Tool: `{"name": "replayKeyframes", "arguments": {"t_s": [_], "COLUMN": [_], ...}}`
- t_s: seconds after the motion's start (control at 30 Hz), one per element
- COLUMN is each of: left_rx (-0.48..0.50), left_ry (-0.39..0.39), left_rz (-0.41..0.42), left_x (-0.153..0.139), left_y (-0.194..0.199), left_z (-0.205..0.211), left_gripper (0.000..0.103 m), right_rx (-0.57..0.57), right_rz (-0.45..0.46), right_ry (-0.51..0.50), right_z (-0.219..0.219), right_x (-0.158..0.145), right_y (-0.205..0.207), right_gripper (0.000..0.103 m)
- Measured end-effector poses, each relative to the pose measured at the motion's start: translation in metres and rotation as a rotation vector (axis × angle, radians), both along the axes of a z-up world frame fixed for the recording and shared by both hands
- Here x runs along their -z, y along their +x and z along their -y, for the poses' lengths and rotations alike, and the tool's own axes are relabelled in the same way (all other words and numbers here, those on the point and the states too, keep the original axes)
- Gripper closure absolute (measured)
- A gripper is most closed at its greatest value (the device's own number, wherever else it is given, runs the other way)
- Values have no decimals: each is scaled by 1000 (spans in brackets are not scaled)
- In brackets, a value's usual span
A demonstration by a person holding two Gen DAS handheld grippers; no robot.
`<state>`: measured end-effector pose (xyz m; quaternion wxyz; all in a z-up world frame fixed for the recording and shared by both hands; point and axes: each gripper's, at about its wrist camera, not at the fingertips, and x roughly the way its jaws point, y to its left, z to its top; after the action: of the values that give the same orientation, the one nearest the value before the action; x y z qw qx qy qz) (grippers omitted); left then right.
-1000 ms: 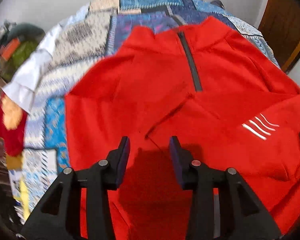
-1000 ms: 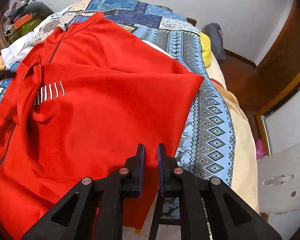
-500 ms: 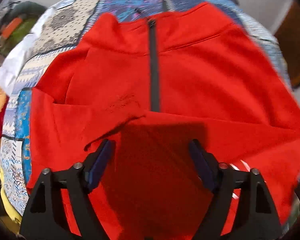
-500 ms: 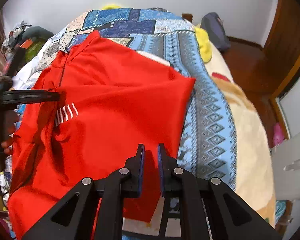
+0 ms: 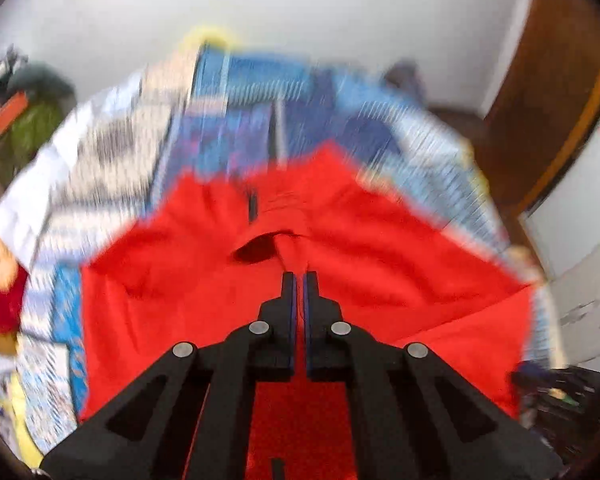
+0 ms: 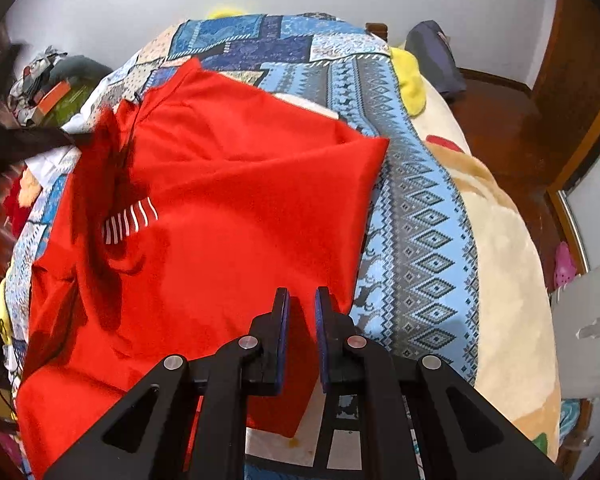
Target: Fold large clothes
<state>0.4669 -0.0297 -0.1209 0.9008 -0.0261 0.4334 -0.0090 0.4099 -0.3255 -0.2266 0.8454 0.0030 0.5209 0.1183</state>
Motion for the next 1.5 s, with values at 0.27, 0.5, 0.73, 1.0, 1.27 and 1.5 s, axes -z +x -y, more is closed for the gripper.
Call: {"name": "replayKeyframes", "arguments": {"t_s": [0.27, 0.5, 0.73, 1.0, 1.27, 1.5], "left_rx": [61, -15, -84, -71, -48, -94], "left_ry": [-27, 20, -145, -188, -92, 120], "left_rz": [48, -313, -425, -320, -344, -162], "left_x": [-17, 127, 165, 142, 179, 119], "left_y": [-52, -76, -94, -60, 0, -3], "left_z": [-58, -122, -175, -176, -142, -115], "left_gripper": [101, 100, 63, 36, 82, 100], "right_rx": [-10, -69, -40, 14, 29, 25], "right_rz": [81, 70, 72, 42, -24, 98], "right_ry": [-118, -316, -367, -237, -61, -30], "right_z": [-13, -37, -40, -24, 0, 9], "right_x": [-16, 20, 22, 19, 14, -23], "right_y": [3, 1, 3, 9, 14, 4], "right_gripper": [95, 95, 95, 95, 95, 95]}}
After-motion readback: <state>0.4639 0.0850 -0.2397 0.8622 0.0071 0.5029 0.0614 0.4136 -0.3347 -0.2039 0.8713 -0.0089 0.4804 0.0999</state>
